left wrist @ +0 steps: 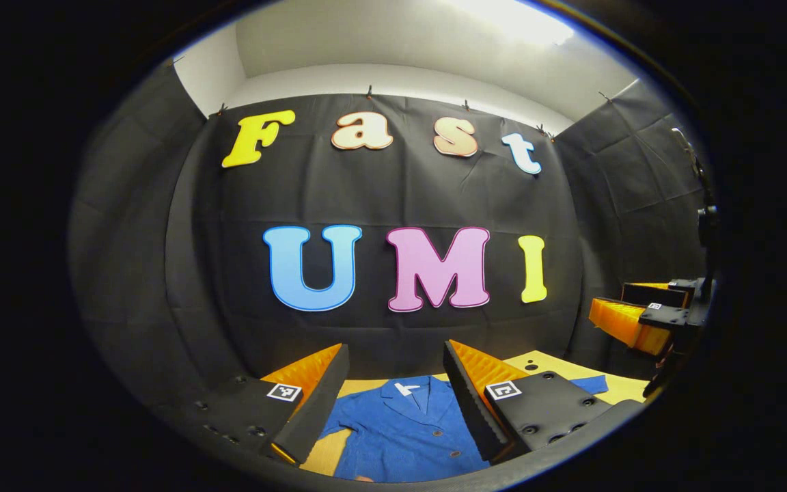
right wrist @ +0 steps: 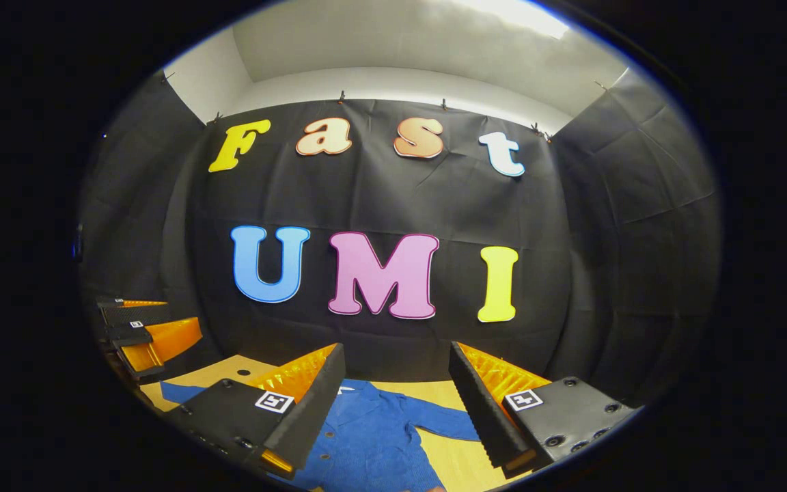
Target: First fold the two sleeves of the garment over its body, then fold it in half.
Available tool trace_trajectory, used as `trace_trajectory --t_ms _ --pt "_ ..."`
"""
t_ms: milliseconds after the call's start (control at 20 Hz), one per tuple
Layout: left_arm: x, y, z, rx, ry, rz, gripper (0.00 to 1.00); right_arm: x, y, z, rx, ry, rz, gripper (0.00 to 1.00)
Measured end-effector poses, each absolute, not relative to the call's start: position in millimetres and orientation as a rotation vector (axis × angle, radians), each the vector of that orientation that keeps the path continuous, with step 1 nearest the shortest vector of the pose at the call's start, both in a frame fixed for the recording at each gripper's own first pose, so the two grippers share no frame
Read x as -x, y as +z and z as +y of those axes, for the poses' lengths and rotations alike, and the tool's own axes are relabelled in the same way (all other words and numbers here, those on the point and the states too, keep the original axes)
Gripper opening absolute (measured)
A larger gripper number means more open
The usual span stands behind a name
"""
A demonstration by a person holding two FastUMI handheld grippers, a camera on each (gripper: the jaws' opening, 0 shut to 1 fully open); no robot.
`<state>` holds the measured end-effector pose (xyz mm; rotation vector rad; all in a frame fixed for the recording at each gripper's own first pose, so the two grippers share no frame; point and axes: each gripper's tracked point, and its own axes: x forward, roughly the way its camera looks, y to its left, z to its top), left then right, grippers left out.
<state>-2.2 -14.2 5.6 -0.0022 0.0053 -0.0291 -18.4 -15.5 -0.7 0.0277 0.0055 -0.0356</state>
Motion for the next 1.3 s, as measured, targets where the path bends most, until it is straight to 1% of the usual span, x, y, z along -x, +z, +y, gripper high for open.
trace_trajectory --t_ms 200,350,650,750,800,850,900,1300 --pt "12 9 -24 0.000 -0.048 -0.023 0.80 29 -2 -31 -0.042 -0.085 0.010 0.96" --pt "14 5 -12 0.014 0.000 -0.011 0.80 32 -5 -37 -0.054 -0.105 0.024 0.96" --pt "17 -1 -4 0.030 0.013 0.004 0.80 31 -11 -34 -0.061 -0.110 0.045 0.96" --pt "18 -5 -5 0.036 0.011 0.013 0.80 25 -14 -31 -0.092 -0.114 0.063 0.96" --pt "18 -4 -5 0.042 0.009 0.013 0.80 23 -18 -30 -0.096 -0.118 0.072 0.92" --pt "19 -5 -8 0.046 0.002 0.016 0.80 19 -21 -30 -0.094 -0.123 0.078 0.96" --pt "18 -7 -9 0.045 -0.004 0.021 0.80 17 -24 -30 -0.096 -0.126 0.087 0.91" --pt "15 -8 2 0.053 0.024 0.015 0.80 -19 -47 -29 -0.145 -0.111 0.137 0.92"
